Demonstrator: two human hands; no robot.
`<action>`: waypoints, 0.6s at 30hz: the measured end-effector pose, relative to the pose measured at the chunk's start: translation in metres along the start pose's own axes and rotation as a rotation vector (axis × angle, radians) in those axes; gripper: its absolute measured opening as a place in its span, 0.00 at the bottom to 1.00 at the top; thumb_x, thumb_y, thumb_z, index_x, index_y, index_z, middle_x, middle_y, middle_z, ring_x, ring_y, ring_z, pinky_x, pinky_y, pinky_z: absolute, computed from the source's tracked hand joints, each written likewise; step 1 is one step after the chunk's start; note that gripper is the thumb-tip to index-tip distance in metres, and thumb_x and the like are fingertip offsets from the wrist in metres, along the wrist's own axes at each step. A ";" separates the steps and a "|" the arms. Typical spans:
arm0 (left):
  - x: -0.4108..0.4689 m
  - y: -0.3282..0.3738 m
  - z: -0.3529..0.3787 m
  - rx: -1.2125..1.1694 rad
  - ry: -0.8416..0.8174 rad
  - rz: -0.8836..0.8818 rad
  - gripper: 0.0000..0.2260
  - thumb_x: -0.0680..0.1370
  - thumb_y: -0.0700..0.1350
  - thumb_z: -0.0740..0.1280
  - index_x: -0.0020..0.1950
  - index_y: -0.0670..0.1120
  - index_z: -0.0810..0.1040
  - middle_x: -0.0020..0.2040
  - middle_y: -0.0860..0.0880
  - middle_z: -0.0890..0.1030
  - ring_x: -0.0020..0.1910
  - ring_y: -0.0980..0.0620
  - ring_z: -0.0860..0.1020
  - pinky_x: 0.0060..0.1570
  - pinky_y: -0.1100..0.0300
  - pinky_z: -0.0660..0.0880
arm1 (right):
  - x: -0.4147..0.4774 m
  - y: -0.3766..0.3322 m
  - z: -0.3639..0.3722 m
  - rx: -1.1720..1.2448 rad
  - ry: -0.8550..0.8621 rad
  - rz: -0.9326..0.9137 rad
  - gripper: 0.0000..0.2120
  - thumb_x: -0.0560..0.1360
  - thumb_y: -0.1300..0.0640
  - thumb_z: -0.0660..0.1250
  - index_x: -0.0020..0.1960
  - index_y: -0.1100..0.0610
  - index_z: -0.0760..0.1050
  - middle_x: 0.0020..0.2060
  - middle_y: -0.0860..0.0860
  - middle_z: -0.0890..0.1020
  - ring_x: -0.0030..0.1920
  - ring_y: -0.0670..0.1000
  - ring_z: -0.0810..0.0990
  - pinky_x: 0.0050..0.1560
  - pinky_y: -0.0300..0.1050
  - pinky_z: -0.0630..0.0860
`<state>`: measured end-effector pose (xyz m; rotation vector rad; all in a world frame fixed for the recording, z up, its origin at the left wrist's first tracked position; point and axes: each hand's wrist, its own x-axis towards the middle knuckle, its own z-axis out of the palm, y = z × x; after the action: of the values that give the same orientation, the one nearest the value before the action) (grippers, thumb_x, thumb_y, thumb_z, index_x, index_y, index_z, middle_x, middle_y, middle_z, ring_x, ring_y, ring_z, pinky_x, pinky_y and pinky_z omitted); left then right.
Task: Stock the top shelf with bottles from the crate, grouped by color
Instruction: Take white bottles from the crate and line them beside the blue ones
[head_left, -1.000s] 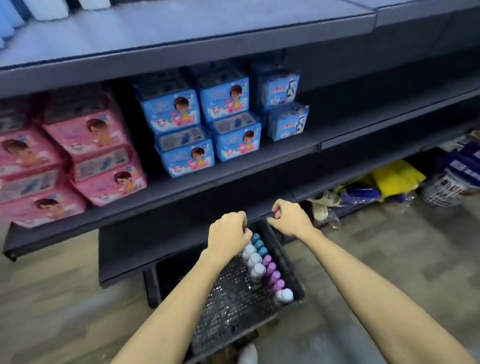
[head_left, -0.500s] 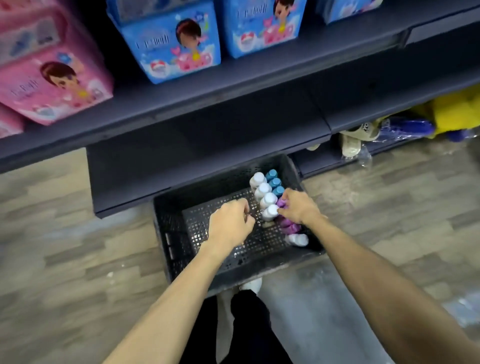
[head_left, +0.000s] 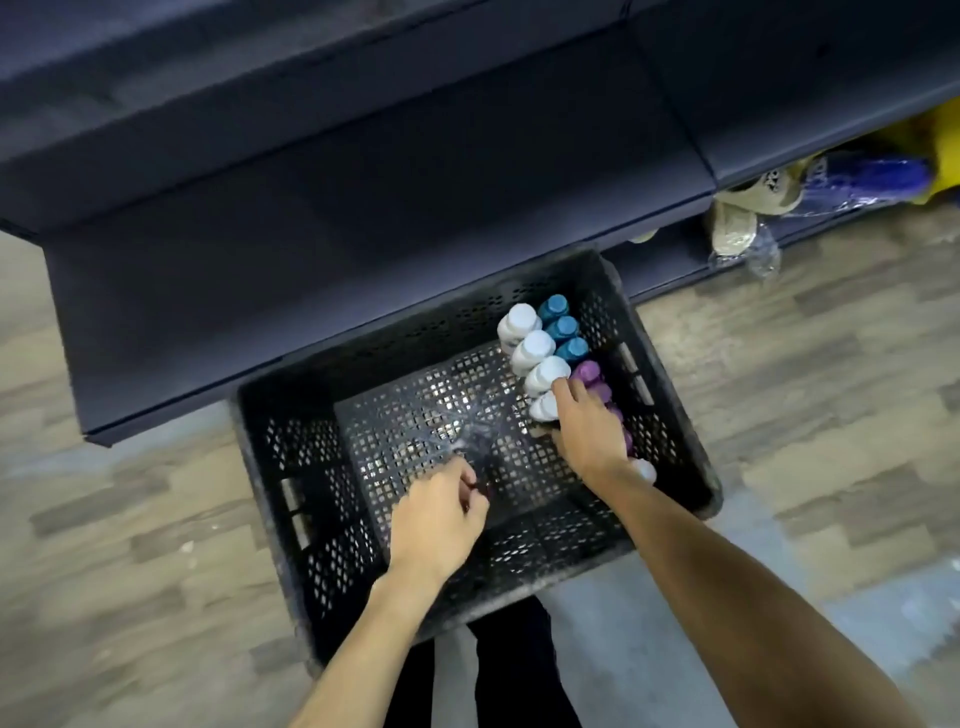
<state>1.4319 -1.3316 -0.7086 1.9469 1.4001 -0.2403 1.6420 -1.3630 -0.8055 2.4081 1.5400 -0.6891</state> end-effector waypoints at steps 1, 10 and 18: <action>0.001 0.000 0.003 -0.010 -0.005 -0.005 0.03 0.76 0.48 0.65 0.49 0.53 0.75 0.42 0.58 0.80 0.40 0.56 0.78 0.40 0.57 0.76 | 0.000 0.002 0.004 0.002 0.005 -0.016 0.25 0.75 0.56 0.70 0.67 0.55 0.62 0.62 0.53 0.72 0.59 0.57 0.74 0.43 0.51 0.76; 0.010 0.016 0.013 -0.054 0.021 0.037 0.05 0.76 0.49 0.65 0.51 0.54 0.75 0.43 0.58 0.79 0.43 0.57 0.78 0.43 0.57 0.76 | 0.008 0.010 0.030 -0.044 -0.046 -0.129 0.27 0.75 0.68 0.65 0.71 0.56 0.65 0.62 0.54 0.75 0.59 0.55 0.78 0.54 0.48 0.76; -0.006 0.025 0.000 -0.058 0.023 0.041 0.06 0.76 0.49 0.64 0.52 0.53 0.75 0.44 0.57 0.80 0.44 0.55 0.79 0.47 0.55 0.77 | 0.000 0.004 -0.007 0.018 -0.079 -0.027 0.16 0.76 0.61 0.66 0.62 0.56 0.70 0.59 0.54 0.78 0.57 0.56 0.79 0.53 0.48 0.74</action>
<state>1.4520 -1.3402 -0.6942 1.9341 1.3655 -0.1569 1.6477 -1.3623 -0.7995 2.3471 1.5444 -0.7964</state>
